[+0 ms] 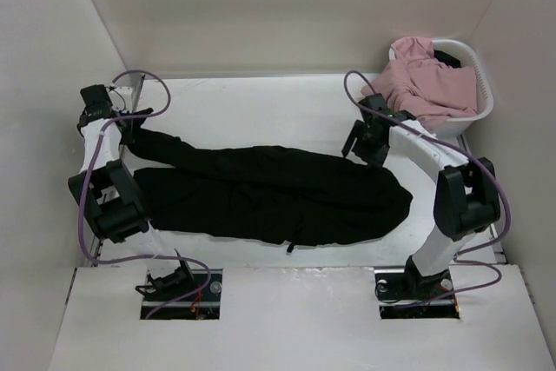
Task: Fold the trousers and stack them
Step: Fold the trousers
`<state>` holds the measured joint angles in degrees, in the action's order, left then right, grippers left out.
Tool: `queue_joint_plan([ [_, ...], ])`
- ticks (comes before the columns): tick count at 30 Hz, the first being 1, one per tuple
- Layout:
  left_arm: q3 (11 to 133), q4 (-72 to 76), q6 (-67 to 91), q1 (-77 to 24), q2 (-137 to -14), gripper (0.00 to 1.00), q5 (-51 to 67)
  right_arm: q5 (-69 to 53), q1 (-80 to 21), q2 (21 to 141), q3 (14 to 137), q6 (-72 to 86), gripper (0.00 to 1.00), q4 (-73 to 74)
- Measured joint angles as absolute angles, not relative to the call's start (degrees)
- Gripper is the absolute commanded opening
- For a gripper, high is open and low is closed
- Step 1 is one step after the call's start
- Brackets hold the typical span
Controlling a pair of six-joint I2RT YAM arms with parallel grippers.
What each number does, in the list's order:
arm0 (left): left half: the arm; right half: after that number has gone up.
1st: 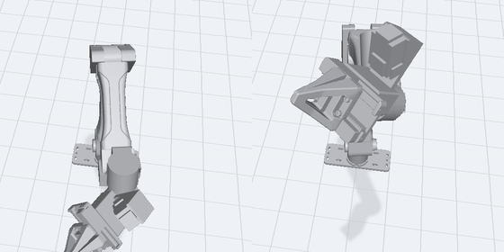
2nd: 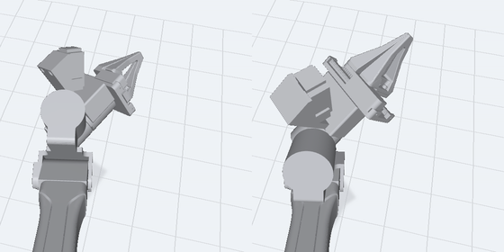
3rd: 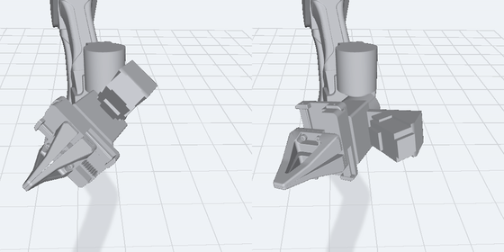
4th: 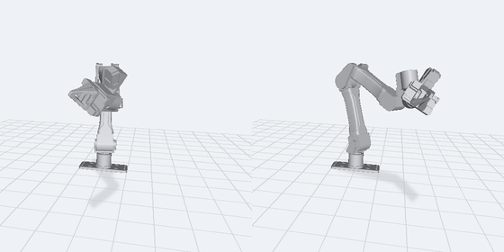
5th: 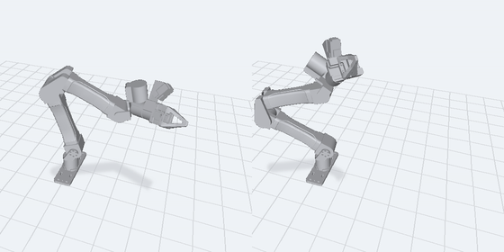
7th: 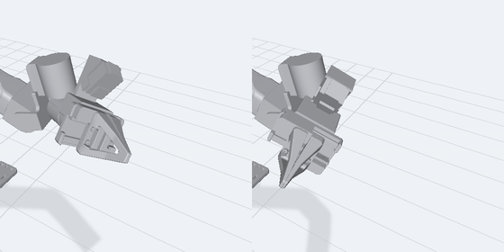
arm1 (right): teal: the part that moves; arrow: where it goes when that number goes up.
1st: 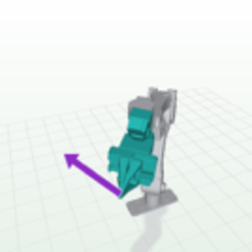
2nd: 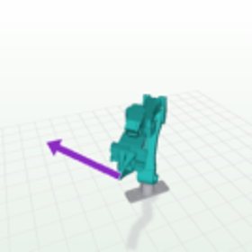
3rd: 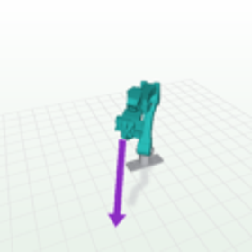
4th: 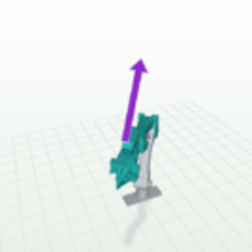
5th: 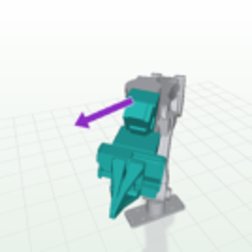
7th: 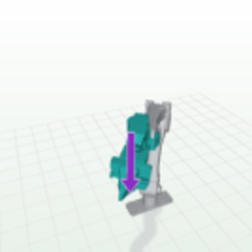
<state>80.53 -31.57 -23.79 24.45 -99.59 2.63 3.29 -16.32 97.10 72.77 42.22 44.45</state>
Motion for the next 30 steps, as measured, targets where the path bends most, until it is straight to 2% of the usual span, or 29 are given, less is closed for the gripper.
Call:
queue_joint_plan([
  [5, 76.36, -31.2, -23.79, 25.5, -99.0, 0.0, 2.28, 5.69, -21.47, 102.98, 75.46, 47.59, 0.95, 43.68],
  [9, 74.61, -30.98, -23.77, 26.17, -99.0, 0.0, 2.35, 7.49, -21.71, 109.45, 75.99, 52.12, 0.94, 43.35],
  [10, 74.59, -30.85, -23.68, 26.55, -99.0, 0.0, 2.37, 7.77, -21.67, 110.02, 77.03, 53.06, 0.89, 44.05],
  [11, 74.56, -30.52, -23.57, 26.96, -98.98, 0.0, 2.42, 7.99, -21.58, 110.28, 77.43, 53.84, 0.82, 44.16],
  [12, 74.52, -30.13, -23.49, 27.33, -98.89, 0.0, 2.46, 8.19, -21.43, 110.65, 77.8, 54.48, 0.69, 44.42],
  [13, 74.3, -29.63, -23.29, 27.75, -98.72, 0.0, 2.61, 8.38, -21.43, 111.11, 78.08, 55.09, 0.53, 44.53],
  [15, 73.93, -29.12, -22.72, 28.45, -98.1, 0.0, 3.16, 8.99, -21.37, 111.9, 78.7, 55.83, 0.14, 45.47],
  [16, 73.91, -29.06, -22.35, 28.8, -97.86, 0.0, 3.55, 9.17, -21.34, 112.01, 78.74, 56.42, 0.02, 45.56],
  [21, 74.48, -28.49, -18.9, 30.87, -97.38, 0.0, 7.03, 12.93, -21.52, 111.53, 79.59, 55.46, 0.0, 44.29],
  [24, 77.17, -28.97, -15.31, 31.46, -97.38, 0.0, 10.28, 18.31, -21.52, 107.28, 79.4, 52.8, 0.0, 42.15],
  [28, 82.28, -28.62, -11.03, 31.0, -97.01, 0.0, 14.55, 24.75, -21.89, 91.77, 72.82, 49.15, 0.0, 33.76],
  [30, 82.78, -28.32, -9.8, 30.94, -95.64, 0.0, 16.25, 26.89, -22.85, 82.67, 66.92, 48.75, 0.1, 29.17],
])
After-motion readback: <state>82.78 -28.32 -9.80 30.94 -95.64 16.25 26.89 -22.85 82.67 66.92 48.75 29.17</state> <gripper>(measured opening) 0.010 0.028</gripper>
